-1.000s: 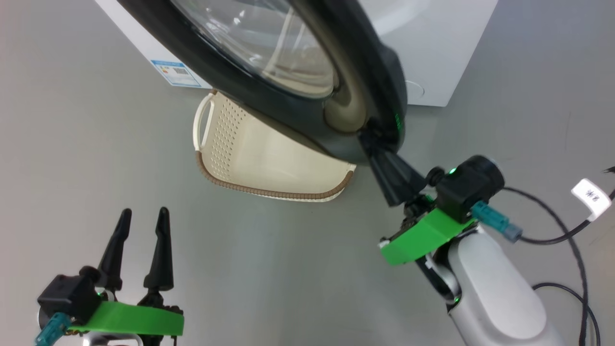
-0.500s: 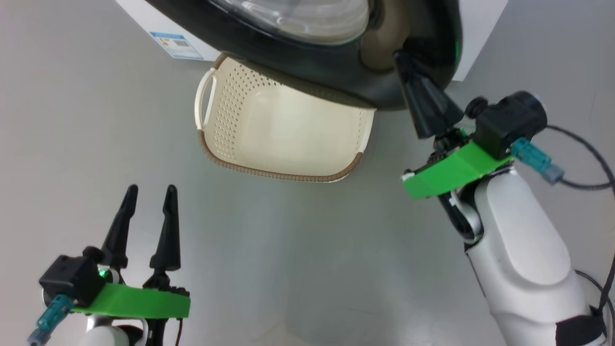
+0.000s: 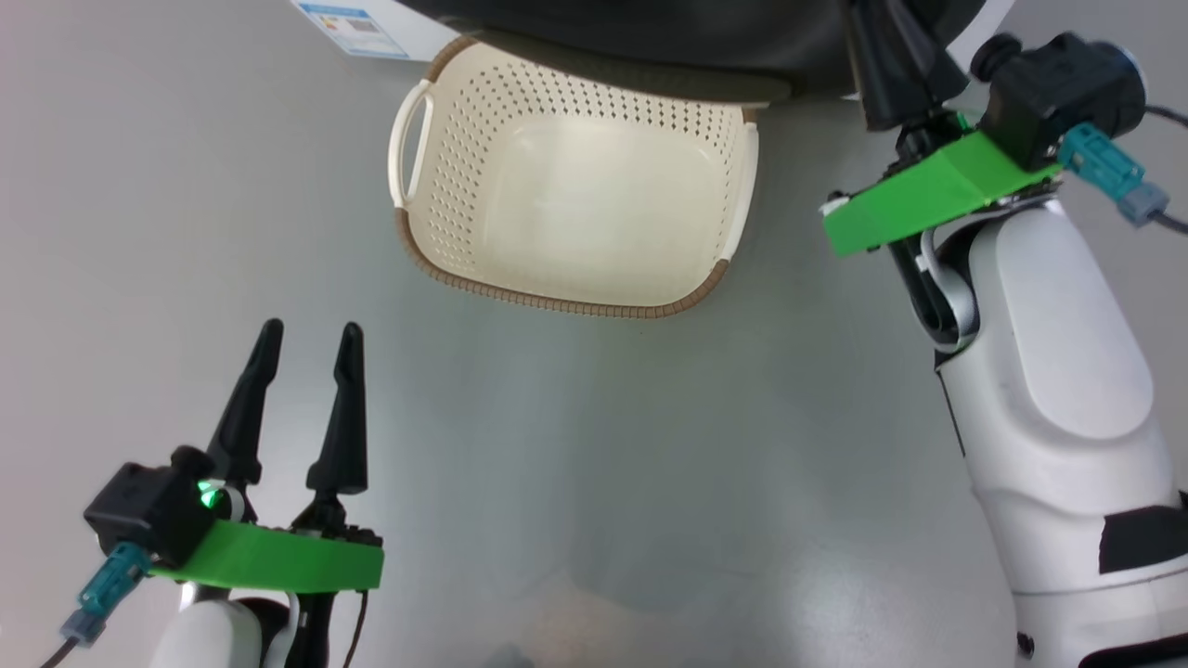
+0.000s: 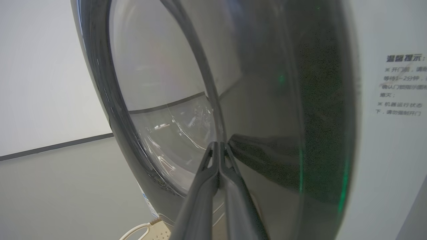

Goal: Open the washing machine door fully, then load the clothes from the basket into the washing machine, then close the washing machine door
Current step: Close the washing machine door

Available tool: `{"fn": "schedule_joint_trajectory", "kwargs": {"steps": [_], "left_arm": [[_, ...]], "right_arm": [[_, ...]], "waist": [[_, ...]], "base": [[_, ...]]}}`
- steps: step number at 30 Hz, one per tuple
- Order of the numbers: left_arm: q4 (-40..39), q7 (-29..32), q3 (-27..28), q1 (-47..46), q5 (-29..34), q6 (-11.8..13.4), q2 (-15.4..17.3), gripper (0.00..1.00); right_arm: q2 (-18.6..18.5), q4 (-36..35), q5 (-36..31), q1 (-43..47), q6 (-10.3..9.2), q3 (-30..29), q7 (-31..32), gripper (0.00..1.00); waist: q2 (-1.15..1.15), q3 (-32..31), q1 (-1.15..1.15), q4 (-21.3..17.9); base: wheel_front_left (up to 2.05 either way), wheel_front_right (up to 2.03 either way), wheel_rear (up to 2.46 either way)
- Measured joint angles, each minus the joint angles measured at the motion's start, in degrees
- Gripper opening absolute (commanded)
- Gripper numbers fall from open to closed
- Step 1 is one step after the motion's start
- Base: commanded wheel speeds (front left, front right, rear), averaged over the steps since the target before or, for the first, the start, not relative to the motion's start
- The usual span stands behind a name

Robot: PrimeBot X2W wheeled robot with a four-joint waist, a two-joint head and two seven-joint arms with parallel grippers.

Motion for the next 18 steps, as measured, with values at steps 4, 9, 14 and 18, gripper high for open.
{"fn": "schedule_joint_trajectory", "kwargs": {"steps": [4,9,14,18], "left_arm": [[0.0,0.0,-0.7,-1.0,-0.3,0.0,-0.1,1.0],[-0.1,0.0,-1.2,-2.1,-0.4,0.0,-0.2,1.0],[-0.1,0.0,-1.4,-2.1,-0.6,0.0,-0.3,1.0],[-0.3,0.0,-1.5,-2.4,-0.6,0.0,-0.3,1.0]], "right_arm": [[-0.1,1.5,-1.2,-2.5,0.0,-1.0,0.0,0.0],[0.0,3.0,-3.0,-5.0,0.01,-2.4,0.0,0.0],[-0.1,4.2,-3.9,-7.5,0.02,-4.0,0.0,0.0],[-0.2,5.0,-5.7,-9.3,0.04,-5.4,0.0,0.0]], "waist": [[0.0,1.1,0.0,0.4],[0.0,2.1,0.0,0.8],[0.0,3.0,0.0,1.1],[0.0,3.7,0.0,1.4]], "base": [[0.0,0.0,0.0],[0.0,0.0,0.0],[0.0,0.0,0.0],[0.0,0.0,0.0]]}}
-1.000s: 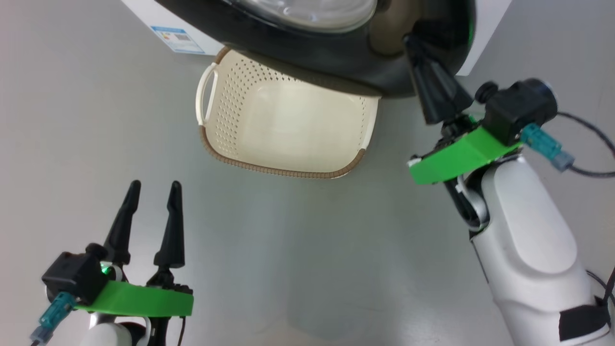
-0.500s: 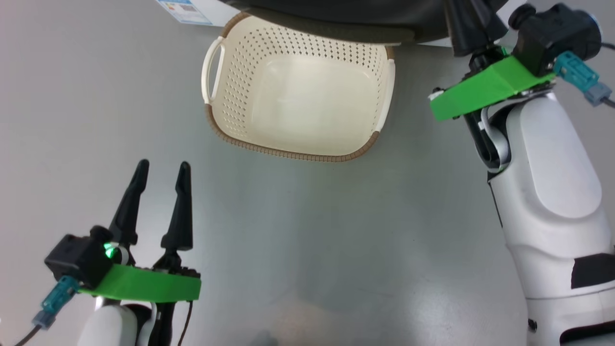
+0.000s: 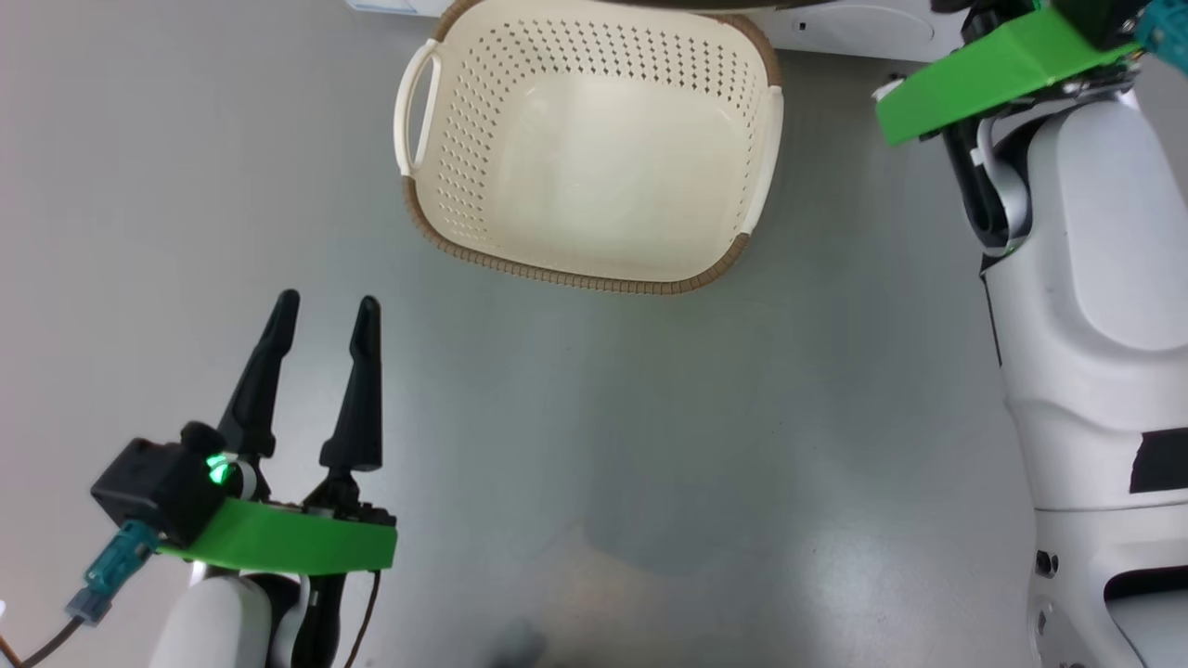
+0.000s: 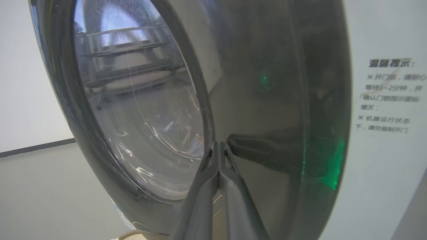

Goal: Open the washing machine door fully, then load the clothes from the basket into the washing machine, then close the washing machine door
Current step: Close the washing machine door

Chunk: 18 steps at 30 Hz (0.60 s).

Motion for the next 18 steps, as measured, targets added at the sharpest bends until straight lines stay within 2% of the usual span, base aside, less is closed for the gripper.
{"fn": "schedule_joint_trajectory", "kwargs": {"steps": [11,18], "left_arm": [[-0.3,0.0,-0.9,-0.2,0.0,0.0,0.0,1.0],[-0.4,0.0,-1.2,-0.2,-0.1,0.0,-0.1,1.0]], "right_arm": [[-0.3,2.1,-0.3,-3.4,0.0,-2.7,0.0,0.0],[-0.2,3.8,-2.8,-5.2,0.01,-4.6,0.0,0.0]], "waist": [[0.0,0.3,0.0,0.9],[0.0,0.6,0.0,1.5]], "base": [[0.0,0.0,0.0],[0.0,0.0,0.0]]}}
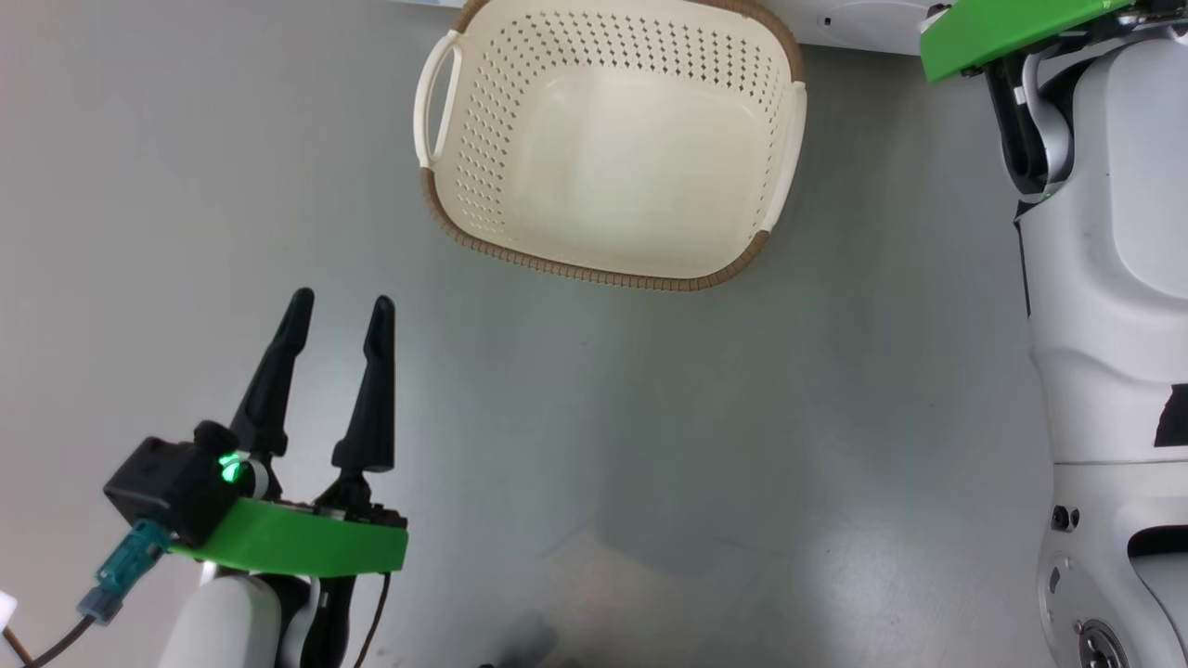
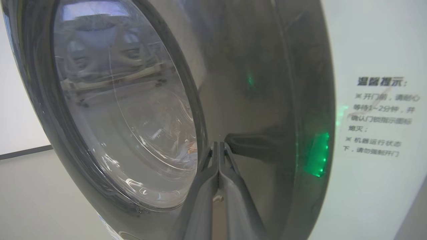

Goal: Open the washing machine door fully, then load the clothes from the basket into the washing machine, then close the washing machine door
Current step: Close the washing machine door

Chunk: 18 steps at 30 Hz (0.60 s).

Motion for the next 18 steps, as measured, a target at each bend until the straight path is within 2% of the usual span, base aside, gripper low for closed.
{"fn": "schedule_joint_trajectory", "kwargs": {"steps": [18], "left_arm": [[-0.2,0.0,0.0,-0.8,-0.2,0.0,-0.1,1.0]], "right_arm": [[0.6,2.3,-3.9,-2.1,0.49,-2.1,-0.1,0.0]], "waist": [[0.0,0.7,0.0,0.1]], "base": [[0.0,0.0,0.0]]}}
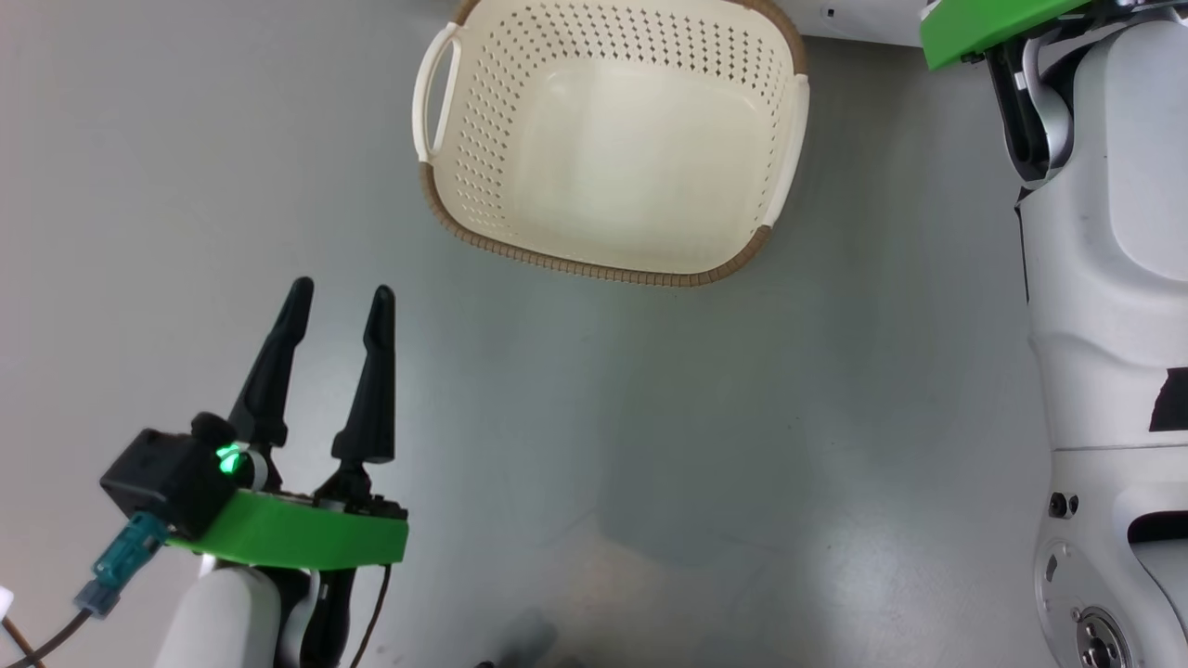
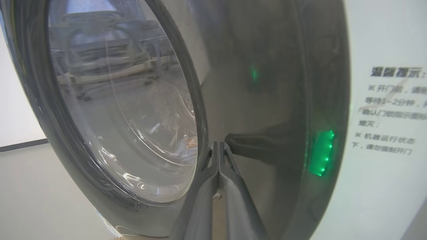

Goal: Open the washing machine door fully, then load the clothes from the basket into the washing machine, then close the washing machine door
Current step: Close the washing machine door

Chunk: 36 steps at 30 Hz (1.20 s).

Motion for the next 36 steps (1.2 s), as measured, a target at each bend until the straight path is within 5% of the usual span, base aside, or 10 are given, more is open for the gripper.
{"fn": "schedule_joint_trajectory", "kwargs": {"steps": [36], "left_arm": [[-0.5,0.0,4.0,2.7,2.1,0.0,1.9,1.0]], "right_arm": [[-0.7,-10.7,14.4,22.7,-0.15,9.8,0.0,0.0]], "waist": [[0.0,-11.2,0.0,-8.7]], "base": [[0.0,0.0,0.0]]}}
